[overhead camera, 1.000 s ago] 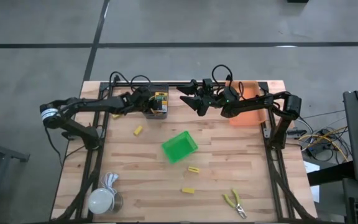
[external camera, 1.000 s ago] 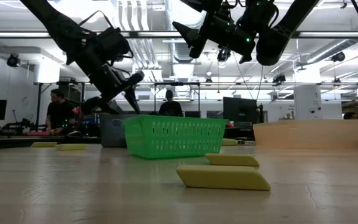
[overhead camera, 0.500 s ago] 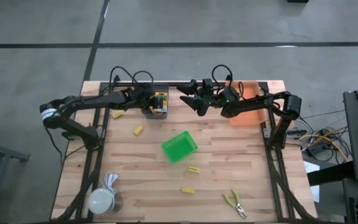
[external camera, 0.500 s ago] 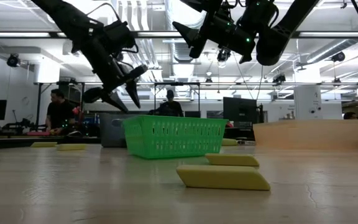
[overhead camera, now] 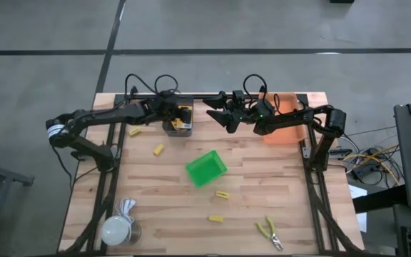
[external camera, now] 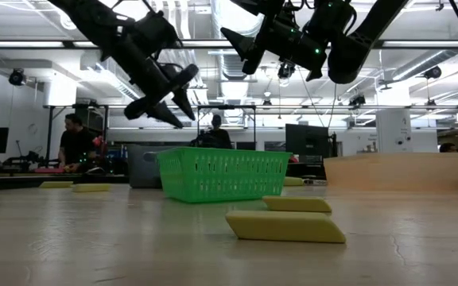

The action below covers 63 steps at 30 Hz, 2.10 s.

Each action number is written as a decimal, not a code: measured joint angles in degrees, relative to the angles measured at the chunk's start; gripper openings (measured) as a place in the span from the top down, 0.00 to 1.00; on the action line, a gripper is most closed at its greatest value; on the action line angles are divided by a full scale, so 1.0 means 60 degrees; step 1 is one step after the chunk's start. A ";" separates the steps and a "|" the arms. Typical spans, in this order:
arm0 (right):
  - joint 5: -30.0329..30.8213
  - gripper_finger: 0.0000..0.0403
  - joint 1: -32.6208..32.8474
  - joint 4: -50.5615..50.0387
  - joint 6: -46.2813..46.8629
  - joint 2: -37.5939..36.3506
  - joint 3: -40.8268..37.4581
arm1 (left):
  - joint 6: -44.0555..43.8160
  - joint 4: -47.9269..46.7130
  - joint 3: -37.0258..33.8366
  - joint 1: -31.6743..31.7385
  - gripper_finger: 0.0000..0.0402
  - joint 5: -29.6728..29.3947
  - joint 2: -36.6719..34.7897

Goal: Pick & Place School Supplies
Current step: Put the yellow eraser into the green bin

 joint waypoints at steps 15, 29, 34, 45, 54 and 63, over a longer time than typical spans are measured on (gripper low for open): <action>0.0000 0.19 -0.0001 0.0000 0.0000 0.0000 0.0001 | 0.1993 0.1887 -0.0022 -0.0551 0.55 0.0017 -0.0218; -0.0004 0.19 -0.0001 0.0004 0.0221 0.0000 0.0000 | 0.3951 0.1562 -0.0029 -0.0591 0.55 0.2994 -0.2199; -0.0004 0.19 0.0000 0.0000 0.0185 0.0000 0.0000 | 0.4214 0.1494 -0.0081 -0.0770 0.55 0.3450 -0.2567; -0.0003 0.19 -0.0002 0.0004 0.0147 0.0000 0.0000 | 0.6063 0.1945 -0.0325 -0.1180 0.55 0.3496 -0.3456; 0.0000 0.19 -0.0002 0.0004 0.0142 0.0000 0.0000 | 0.5970 0.2102 -0.0877 -0.1182 0.55 0.3938 -0.4267; 0.0000 0.19 -0.0002 0.0004 0.0142 0.0000 0.0000 | 0.6309 0.3409 -0.2175 -0.1190 0.55 0.5392 -0.5512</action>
